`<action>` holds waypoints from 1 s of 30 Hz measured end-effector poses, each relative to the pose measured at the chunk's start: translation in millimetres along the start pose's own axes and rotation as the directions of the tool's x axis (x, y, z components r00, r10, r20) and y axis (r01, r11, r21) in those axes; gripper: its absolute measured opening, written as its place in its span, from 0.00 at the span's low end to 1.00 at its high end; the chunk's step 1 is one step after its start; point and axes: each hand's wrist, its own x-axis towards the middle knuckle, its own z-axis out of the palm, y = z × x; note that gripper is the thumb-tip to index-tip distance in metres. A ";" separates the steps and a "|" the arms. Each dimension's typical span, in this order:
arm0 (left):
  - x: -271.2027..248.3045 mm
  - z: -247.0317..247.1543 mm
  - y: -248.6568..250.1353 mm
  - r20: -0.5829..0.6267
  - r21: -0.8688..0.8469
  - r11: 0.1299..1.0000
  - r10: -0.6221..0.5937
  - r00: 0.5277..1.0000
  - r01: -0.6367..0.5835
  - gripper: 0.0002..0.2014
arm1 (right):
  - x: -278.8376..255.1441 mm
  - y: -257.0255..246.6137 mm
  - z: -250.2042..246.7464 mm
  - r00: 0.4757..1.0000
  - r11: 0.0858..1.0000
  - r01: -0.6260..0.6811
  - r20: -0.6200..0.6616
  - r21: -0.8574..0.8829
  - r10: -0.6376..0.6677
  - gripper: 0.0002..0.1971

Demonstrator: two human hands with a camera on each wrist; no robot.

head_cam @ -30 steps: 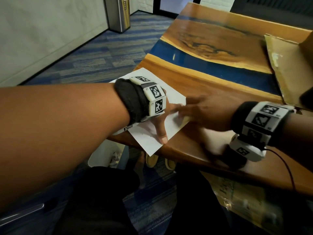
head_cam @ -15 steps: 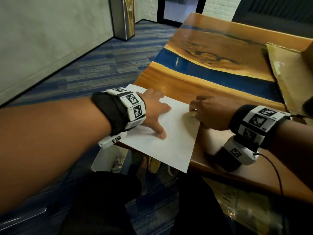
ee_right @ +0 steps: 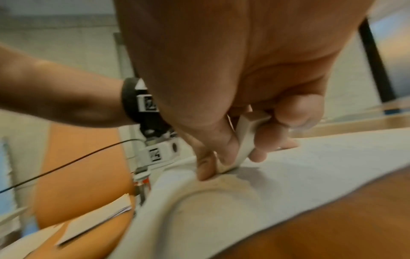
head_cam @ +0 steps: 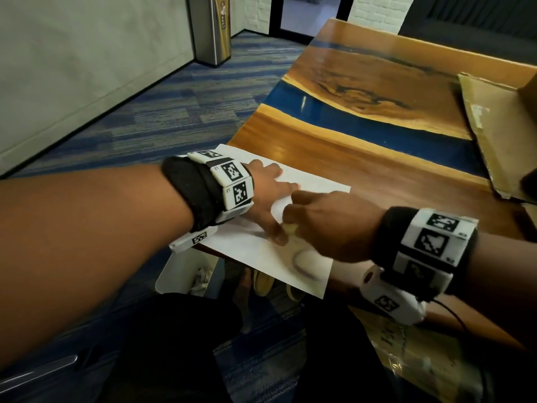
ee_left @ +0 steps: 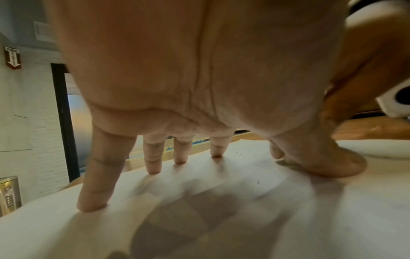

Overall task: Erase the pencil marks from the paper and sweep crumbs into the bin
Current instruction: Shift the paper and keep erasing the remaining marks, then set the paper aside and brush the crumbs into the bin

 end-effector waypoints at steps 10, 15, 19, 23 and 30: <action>1.0 -0.7 1.0 0.014 0.007 0.999 -0.035 0.999 0.035 0.62 | -18.1 14.6 0.9 0.996 0.996 -0.087 0.004 -0.004 0.087 0.13; -8.7 -4.5 1.1 -0.040 -0.039 0.994 -0.102 0.994 0.100 0.42 | -42.2 92.8 1.1 0.887 0.887 -0.462 -0.007 -0.019 0.462 0.14; -15.5 -2.6 -17.1 -0.108 -0.192 0.973 -0.154 0.982 0.131 0.20 | -61.7 104.6 11.7 0.850 0.850 -0.527 -0.008 -0.017 0.527 0.15; -18.3 23.8 -40.9 -0.194 -0.427 0.873 -0.343 0.919 0.235 0.26 | -73.7 99.4 13.1 0.814 0.814 -0.580 0.017 0.009 0.580 0.17; -40.9 53.1 -90.0 0.017 -0.701 0.608 -0.509 0.861 0.373 0.34 | -86.9 73.4 8.4 0.827 0.824 -0.543 -0.065 0.161 0.558 0.17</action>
